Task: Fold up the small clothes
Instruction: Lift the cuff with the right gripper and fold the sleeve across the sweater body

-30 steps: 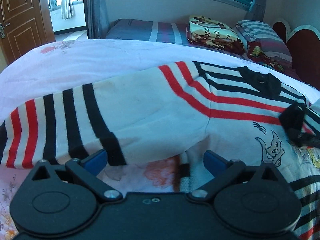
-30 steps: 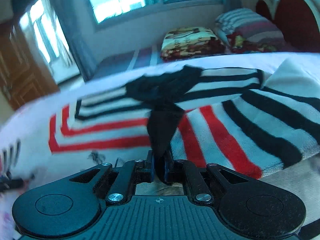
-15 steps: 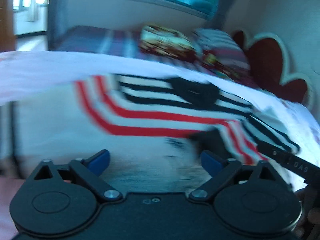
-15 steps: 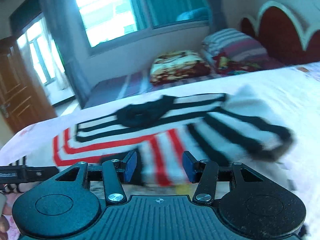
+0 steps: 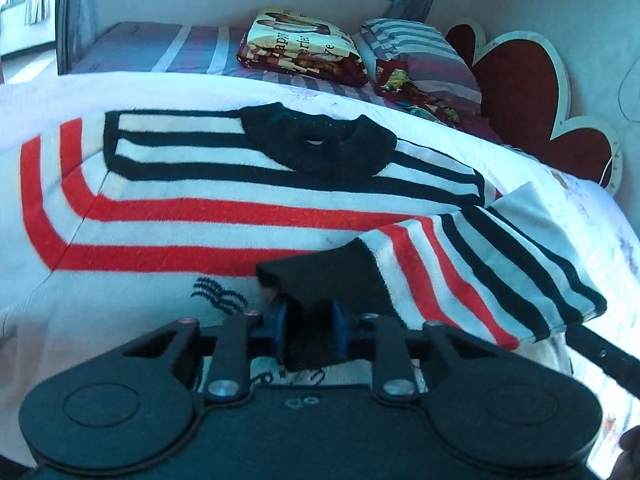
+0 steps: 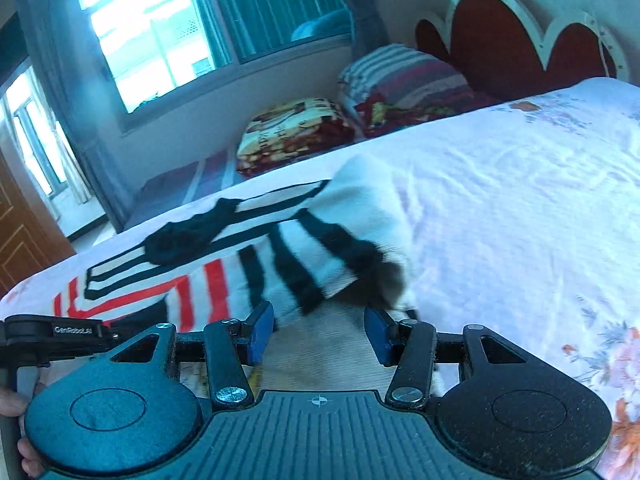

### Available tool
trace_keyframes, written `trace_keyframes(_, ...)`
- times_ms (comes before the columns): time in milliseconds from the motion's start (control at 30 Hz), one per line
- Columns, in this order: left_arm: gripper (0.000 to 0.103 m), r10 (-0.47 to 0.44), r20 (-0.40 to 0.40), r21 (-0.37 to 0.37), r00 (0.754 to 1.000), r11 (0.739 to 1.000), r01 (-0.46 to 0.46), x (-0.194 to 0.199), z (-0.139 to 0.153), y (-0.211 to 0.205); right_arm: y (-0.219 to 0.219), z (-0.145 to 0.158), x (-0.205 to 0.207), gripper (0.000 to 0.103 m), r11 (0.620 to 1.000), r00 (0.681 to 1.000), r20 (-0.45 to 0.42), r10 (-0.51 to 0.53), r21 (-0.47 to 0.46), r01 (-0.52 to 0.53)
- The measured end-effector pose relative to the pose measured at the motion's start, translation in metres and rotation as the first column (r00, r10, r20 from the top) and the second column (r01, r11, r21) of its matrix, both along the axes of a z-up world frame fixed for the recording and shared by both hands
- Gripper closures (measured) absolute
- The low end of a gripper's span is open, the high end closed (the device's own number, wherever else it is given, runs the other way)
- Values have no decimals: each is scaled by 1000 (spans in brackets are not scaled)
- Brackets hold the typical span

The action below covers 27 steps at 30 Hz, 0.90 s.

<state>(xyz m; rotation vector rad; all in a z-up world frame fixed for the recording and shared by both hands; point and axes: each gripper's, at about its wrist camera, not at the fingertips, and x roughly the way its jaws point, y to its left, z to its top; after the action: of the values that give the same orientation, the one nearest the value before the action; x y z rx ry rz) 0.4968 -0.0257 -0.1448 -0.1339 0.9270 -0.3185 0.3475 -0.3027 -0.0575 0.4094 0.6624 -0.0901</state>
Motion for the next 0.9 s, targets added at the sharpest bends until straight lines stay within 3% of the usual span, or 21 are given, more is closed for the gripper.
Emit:
trace_keyframes(100,97,4,-2,-20,1000,1000,-4,1,2,4,-9,0,-1,53,1000,1000,-13,-22,20,23)
trace_keyframes(500,97,55,29,22,998,998,-55,3,15,54,-18,-3,0,53,995,999,-28,-38,93,40)
trace_keyframes(667,97,44,33,35,998,998,-46,5,13,55,-27,-14,6,53,985,997,-47,-69,156,75)
trace_keyframes(833,97,36,39,41,999,998,-37,4,12,57,-46,-29,15,53,953,994,-58,-93,282,105)
trace_keyframes(867,97,35,38,40,999,999,-36,4,11,57,-48,-30,18,54,952,994,-56,-92,287,105)
trace_keyframes(900,97,33,38,40,999,999,-34,4,11,57,-47,-30,19,62,956,994,-56,-89,277,101)
